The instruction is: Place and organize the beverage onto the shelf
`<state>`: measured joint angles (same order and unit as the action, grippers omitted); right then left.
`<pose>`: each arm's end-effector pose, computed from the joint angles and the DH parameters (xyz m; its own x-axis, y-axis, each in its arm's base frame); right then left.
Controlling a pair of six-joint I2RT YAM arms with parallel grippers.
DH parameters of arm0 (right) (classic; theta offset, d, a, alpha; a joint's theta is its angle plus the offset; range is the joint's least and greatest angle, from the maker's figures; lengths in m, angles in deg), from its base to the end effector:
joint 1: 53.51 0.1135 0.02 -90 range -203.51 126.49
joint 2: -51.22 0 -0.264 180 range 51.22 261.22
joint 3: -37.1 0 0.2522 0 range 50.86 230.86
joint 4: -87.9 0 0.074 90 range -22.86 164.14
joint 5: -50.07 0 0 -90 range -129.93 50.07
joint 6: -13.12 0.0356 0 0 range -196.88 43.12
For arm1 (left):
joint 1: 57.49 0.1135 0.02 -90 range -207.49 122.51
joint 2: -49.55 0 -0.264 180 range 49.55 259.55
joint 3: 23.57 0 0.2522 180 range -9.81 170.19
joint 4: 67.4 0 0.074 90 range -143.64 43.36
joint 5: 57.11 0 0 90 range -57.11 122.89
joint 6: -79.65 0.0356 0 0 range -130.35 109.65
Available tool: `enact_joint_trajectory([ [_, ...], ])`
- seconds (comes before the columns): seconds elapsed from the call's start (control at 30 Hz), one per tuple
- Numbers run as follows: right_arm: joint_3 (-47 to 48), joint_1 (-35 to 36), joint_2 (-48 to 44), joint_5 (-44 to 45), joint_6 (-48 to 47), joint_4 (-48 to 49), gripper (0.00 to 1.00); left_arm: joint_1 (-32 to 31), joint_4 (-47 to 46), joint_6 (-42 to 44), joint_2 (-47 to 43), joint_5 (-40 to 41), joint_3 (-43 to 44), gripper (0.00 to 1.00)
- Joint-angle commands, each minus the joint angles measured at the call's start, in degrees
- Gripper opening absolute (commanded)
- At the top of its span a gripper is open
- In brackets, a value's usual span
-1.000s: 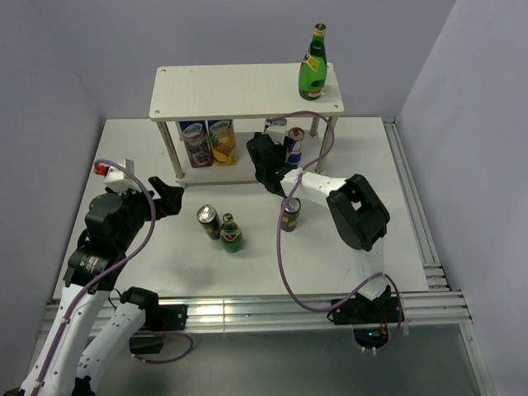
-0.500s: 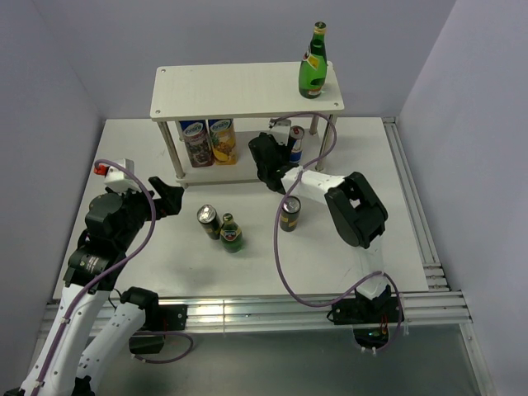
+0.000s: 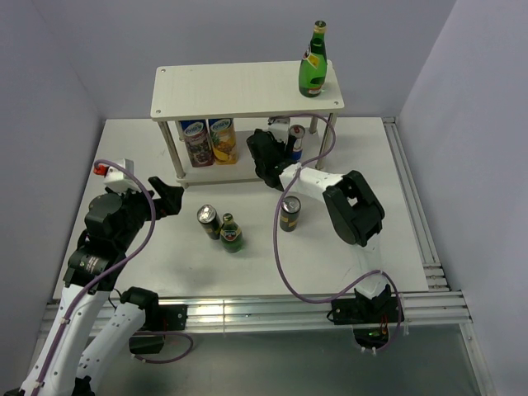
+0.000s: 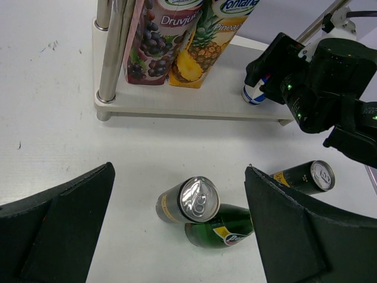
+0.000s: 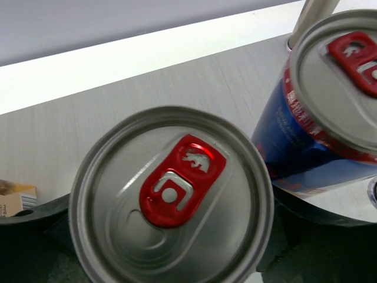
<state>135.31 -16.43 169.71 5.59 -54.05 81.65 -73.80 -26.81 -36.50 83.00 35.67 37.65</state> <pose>0.3911 0.2637 0.2139 -0.2947 0.1180 -0.9483 0.2183 0.9744 0.0534 0.1250 -0.0348 0.3522 -0.2948 -0.3724 -0.8800 0.1172 0.8999 -0.4201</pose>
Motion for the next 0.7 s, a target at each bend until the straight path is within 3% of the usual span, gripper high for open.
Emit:
enact_joint_trajectory([
  [0.0,2.8,-1.6,0.3,-0.2,-0.2,-0.6,0.82,0.3,-2.4,1.2,-0.7,-0.9,-0.2,0.99],
  [0.27,-1.2,-0.6,-5.4,-3.3,0.5,-2.1,0.95,0.3,-2.3,1.1,-0.2,-0.5,-0.1,0.99],
  [0.67,-10.0,8.3,-18.7,-1.6,1.7,-4.4,0.97,0.3,-2.1,1.1,-0.1,0.7,0.3,0.99],
])
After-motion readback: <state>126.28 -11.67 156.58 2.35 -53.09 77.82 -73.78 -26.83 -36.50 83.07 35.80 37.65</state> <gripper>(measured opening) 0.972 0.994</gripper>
